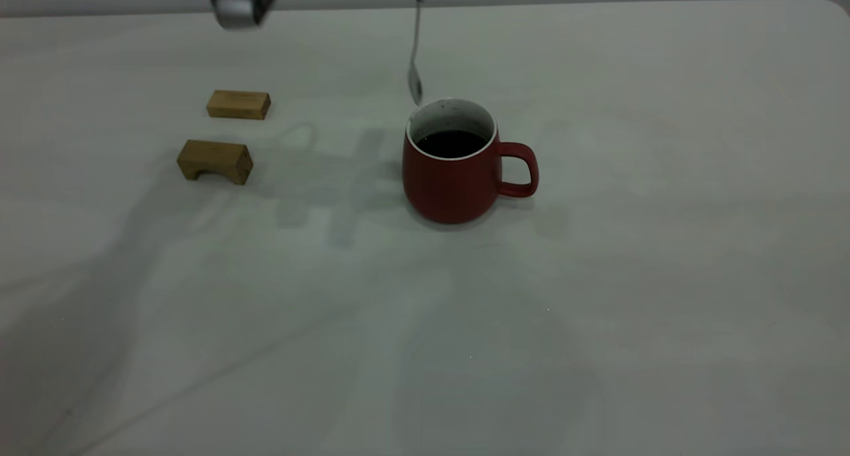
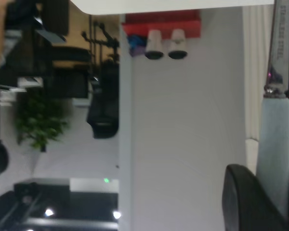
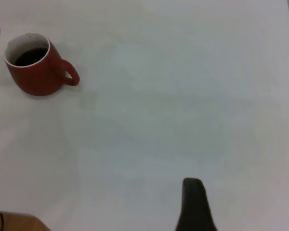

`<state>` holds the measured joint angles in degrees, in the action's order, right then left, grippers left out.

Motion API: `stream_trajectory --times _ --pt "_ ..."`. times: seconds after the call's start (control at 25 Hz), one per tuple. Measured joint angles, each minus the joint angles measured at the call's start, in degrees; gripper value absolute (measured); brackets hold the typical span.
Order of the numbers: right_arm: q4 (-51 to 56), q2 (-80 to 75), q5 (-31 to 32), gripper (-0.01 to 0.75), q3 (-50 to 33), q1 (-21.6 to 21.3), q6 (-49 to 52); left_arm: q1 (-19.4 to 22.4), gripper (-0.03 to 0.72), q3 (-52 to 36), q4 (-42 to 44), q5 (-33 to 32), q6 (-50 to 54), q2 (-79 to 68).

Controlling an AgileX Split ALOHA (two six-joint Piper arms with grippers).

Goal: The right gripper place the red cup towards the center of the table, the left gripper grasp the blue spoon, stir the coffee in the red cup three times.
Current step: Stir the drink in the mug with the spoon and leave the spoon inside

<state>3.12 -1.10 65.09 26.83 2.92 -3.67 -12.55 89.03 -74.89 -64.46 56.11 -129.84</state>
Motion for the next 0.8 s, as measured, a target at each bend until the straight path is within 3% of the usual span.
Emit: stream_trajectory --times 0.36,0.64,0.8 --pt "0.0 0.0 0.0 0.582 0.0 0.0 0.0 -0.3 0.168 0.0 -10.0 1.7 -9.3 -10.1" --pt "0.0 0.0 0.0 0.582 0.0 0.0 0.0 -0.6 0.168 0.0 -12.6 7.0 -14.8 -13.9" --pt "0.0 0.0 0.0 0.582 0.0 0.0 0.0 -1.3 0.168 0.1 -14.2 6.9 -16.4 -14.1"
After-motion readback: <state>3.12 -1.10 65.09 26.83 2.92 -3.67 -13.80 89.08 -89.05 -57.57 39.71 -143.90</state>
